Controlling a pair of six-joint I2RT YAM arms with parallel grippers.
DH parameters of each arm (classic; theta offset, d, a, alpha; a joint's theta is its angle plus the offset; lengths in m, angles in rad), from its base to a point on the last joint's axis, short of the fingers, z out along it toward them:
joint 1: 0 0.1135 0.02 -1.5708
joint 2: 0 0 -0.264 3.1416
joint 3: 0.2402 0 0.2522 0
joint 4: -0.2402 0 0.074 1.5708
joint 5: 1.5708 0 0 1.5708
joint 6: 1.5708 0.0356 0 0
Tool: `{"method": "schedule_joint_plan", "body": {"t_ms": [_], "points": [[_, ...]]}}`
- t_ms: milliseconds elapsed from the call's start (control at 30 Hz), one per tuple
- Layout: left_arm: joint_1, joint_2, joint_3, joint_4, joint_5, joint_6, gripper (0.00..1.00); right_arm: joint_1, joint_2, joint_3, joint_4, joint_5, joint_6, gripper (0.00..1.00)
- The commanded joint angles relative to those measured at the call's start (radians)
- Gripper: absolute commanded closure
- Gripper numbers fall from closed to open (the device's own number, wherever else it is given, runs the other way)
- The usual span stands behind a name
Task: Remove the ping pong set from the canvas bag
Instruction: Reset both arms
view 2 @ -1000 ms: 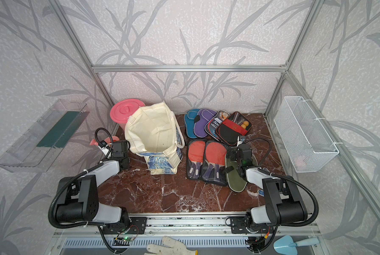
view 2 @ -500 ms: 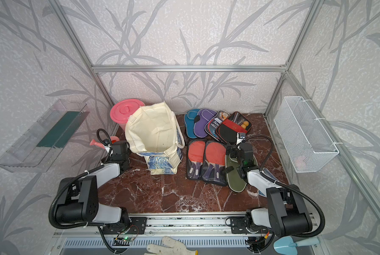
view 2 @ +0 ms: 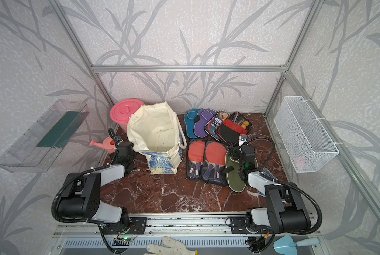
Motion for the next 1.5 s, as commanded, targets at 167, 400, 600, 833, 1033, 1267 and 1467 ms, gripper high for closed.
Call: {"method": "schedule_joint_plan", "body": {"t_ms": [167, 400, 600, 833, 1033, 1267, 1467], "points": [[-0.039, -0.018, -0.119, 0.26, 0.143, 0.142, 0.01, 0.003, 0.147, -0.034, 0.241, -0.103, -0.079, 0.01], [-0.021, 0.013, -0.162, 0.355, 0.419, 0.24, 0.01, 0.004, 0.209, -0.056, 0.345, -0.191, -0.109, 0.01], [0.01, 0.025, -0.119, 0.287, 0.456, 0.213, 0.01, 0.004, 0.207, -0.065, 0.354, -0.25, -0.136, 0.01], [0.052, 0.018, -0.151, 0.341, 0.642, 0.241, 0.01, -0.031, 0.2, -0.022, 0.266, -0.276, -0.096, 0.01], [0.081, 0.033, -0.125, 0.31, 0.617, 0.19, 0.01, -0.048, 0.203, -0.01, 0.243, -0.237, -0.054, 0.01], [0.08, 0.031, -0.125, 0.306, 0.613, 0.193, 0.01, -0.047, 0.204, -0.012, 0.253, -0.237, -0.055, 0.01], [0.08, 0.032, -0.125, 0.306, 0.614, 0.193, 0.01, -0.04, 0.205, -0.012, 0.255, -0.24, -0.069, 0.01]]}}
